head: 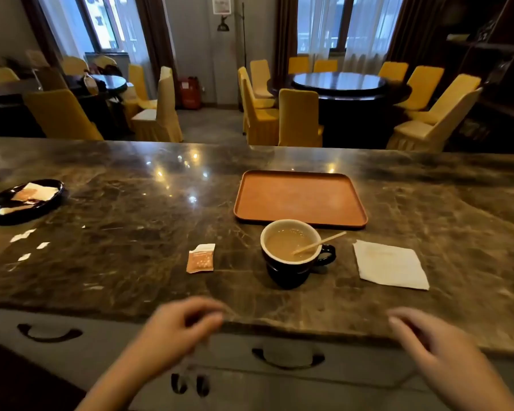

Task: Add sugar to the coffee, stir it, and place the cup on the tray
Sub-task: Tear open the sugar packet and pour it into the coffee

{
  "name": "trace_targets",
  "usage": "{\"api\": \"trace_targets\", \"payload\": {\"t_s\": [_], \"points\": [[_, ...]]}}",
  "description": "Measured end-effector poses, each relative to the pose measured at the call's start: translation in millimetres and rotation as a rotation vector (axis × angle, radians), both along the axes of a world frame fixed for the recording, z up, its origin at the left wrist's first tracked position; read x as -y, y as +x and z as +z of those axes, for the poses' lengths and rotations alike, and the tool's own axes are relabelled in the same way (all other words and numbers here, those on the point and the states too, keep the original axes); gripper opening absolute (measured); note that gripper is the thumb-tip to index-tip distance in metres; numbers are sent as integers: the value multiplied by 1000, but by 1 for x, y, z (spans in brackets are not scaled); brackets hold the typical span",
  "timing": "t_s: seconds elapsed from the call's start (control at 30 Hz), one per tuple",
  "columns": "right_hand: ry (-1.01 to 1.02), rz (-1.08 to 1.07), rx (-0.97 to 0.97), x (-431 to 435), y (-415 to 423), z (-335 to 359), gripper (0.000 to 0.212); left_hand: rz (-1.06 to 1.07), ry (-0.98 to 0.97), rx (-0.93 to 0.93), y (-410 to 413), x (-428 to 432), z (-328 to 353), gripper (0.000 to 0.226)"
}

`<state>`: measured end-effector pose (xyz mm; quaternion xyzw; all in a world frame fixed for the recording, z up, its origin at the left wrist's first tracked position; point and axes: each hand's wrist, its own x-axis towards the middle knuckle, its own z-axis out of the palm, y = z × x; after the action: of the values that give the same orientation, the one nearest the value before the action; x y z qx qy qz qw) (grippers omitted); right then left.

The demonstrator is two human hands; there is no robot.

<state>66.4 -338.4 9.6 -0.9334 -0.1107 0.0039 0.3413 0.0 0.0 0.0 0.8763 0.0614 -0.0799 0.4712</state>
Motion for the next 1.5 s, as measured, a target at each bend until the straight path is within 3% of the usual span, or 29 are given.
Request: {"api": "trace_targets", "payload": {"t_s": [0.07,0.13,0.3,0.4,0.67,0.83,0.9,1.17,1.27,1.33,1.5], "points": [[-60,-26,134,-15,11,-4,14,271,138,192,24,-10,1,15],[-158,-39,157,-33,22,-11,30,442,348,247,51,-16,5,25],[-319,58,71,-53,26,-43,59,505,632,61,86,-22,-18,47],[-411,88,119,-56,22,-57,63,531,663,39,97,-24,-23,48],[-491,61,196,-54,21,-69,59,591,141,129,100,-31,-26,36],[-466,42,243,-56,21,-72,78,569,-246,211,85,-33,-20,23],[-462,20,284,-59,20,-71,82,537,-312,204,80,-31,-13,16],[-406,-28,324,-62,14,-68,64,462,-432,315,68,3,29,13],[-262,-27,359,-60,15,-70,43,359,-430,347,66,25,47,14],[-42,-57,320,-58,14,-64,34,264,-436,332,65,41,54,14],[541,-11,197,-66,6,-21,37,46,-537,270,70,85,60,18]]}}
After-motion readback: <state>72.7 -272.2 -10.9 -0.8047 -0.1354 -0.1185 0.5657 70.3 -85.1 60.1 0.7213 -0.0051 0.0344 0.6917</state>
